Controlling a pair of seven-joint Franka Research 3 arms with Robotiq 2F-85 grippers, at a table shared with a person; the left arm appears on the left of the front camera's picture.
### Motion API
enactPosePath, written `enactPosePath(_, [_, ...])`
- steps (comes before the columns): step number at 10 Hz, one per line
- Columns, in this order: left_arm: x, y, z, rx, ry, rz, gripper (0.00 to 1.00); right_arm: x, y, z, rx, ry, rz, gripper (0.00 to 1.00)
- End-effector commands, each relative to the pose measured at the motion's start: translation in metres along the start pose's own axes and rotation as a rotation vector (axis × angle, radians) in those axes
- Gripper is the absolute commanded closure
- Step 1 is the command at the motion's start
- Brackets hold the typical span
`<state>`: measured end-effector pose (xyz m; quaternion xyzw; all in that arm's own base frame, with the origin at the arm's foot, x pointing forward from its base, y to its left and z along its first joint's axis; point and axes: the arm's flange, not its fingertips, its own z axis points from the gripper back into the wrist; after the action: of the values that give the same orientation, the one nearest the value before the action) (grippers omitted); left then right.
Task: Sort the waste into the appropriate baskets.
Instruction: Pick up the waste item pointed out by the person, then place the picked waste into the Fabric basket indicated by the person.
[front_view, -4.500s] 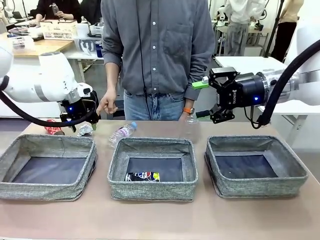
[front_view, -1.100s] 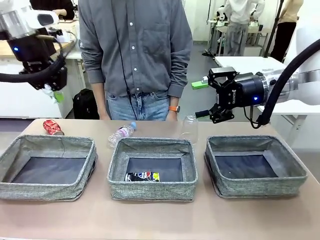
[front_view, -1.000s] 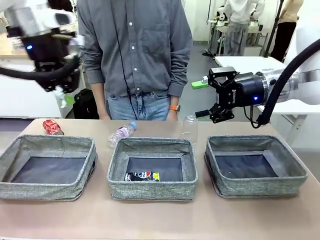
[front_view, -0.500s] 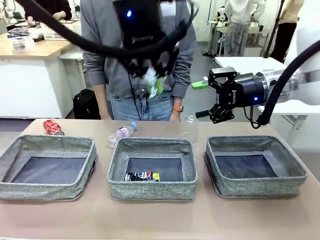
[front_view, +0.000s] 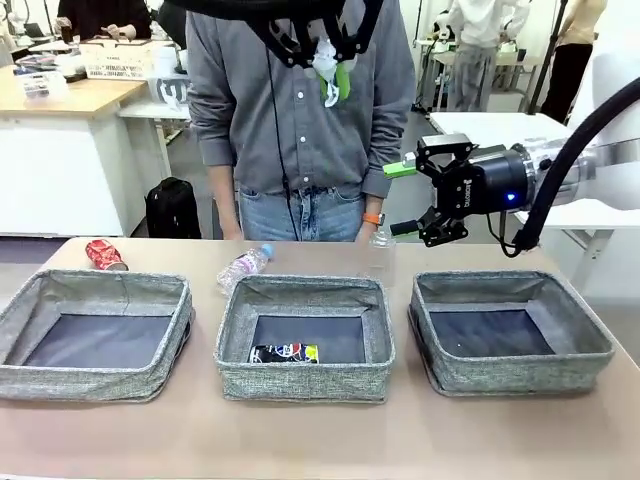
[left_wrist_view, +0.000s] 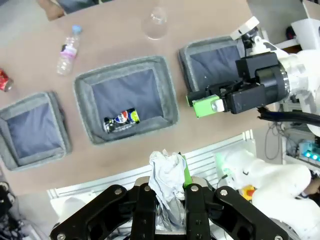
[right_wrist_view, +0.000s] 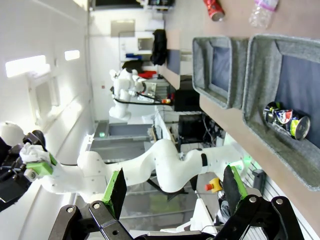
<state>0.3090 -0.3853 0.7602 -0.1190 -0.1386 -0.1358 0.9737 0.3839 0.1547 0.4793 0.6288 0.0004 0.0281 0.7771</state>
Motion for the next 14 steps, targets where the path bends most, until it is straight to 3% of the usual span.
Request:
enactPosePath(1, [0.020,-0.016,0.005,0.048,0.039,0.038,0.88,0.003,0.004,0.001,-0.010,0.012,-0.015,0.00])
enactPosePath(4, [0.035,-0.014,0.001,0.037,0.111,0.037,0.88,0.003,0.004,0.001,-0.010,0.012,-0.015,0.00])
enactPosePath(5, [0.022,-0.003,-0.006,0.036,0.069,0.023,0.88,0.003,0.004,0.001,-0.010,0.012,-0.015,0.00])
enactPosePath(14, [0.022,-0.003,-0.006,0.036,0.069,0.023,0.88,0.003,0.004,0.001,-0.010,0.012,-0.015,0.00])
